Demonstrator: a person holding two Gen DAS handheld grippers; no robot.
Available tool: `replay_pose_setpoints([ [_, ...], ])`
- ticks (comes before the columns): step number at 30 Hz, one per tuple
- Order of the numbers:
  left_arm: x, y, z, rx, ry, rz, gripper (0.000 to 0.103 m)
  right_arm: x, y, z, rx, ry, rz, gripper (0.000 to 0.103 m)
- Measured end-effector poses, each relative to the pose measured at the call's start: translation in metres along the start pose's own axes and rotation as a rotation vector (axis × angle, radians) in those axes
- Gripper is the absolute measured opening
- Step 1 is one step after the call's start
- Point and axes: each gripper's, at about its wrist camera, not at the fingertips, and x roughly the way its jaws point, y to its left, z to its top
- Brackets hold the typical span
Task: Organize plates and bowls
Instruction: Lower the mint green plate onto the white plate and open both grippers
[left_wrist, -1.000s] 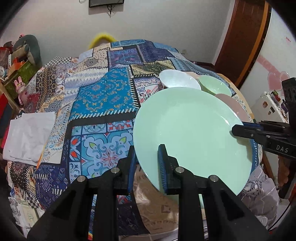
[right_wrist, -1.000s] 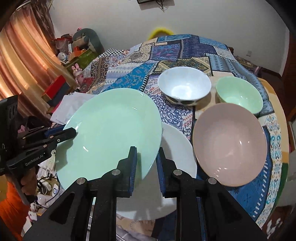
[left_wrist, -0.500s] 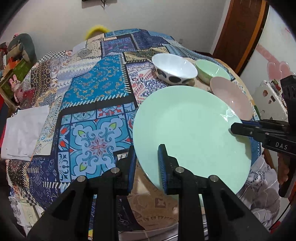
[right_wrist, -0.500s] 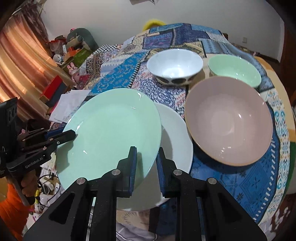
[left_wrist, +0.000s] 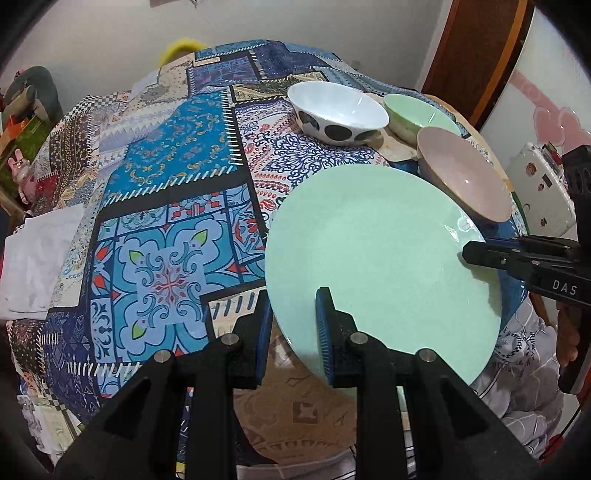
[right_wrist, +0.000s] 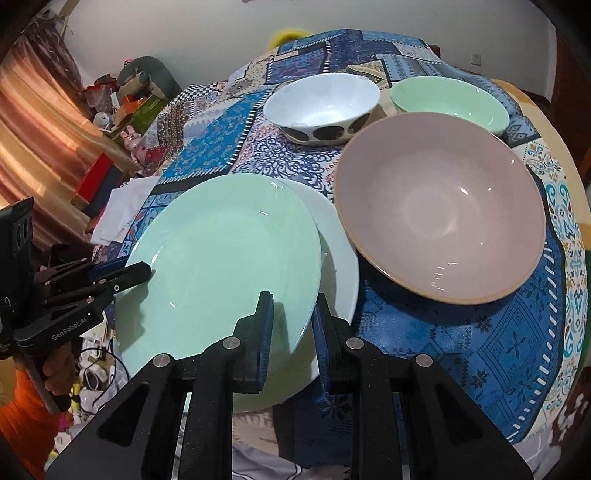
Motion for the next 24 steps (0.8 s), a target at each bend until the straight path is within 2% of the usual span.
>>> replay_pose_setpoints([
  [8, 0.010, -0.004, 0.001, 0.017, 0.017, 0.015, 0.024, 0.000, -0.008, -0.002, 0.025, 0.008, 0.015, 0.019],
  [15, 0.013, -0.011, 0.000, 0.061, -0.004, 0.059, 0.023, -0.003, -0.007, -0.003, 0.011, 0.003, 0.002, 0.021],
  [19, 0.006, -0.023, 0.000, 0.109, -0.029, 0.009, 0.023, -0.003, -0.008, -0.002, 0.013, 0.005, 0.001, 0.022],
  [24, 0.001, -0.031, 0.006, 0.108, -0.072, 0.015, 0.023, -0.005, -0.007, -0.003, 0.014, -0.008, -0.007, 0.022],
])
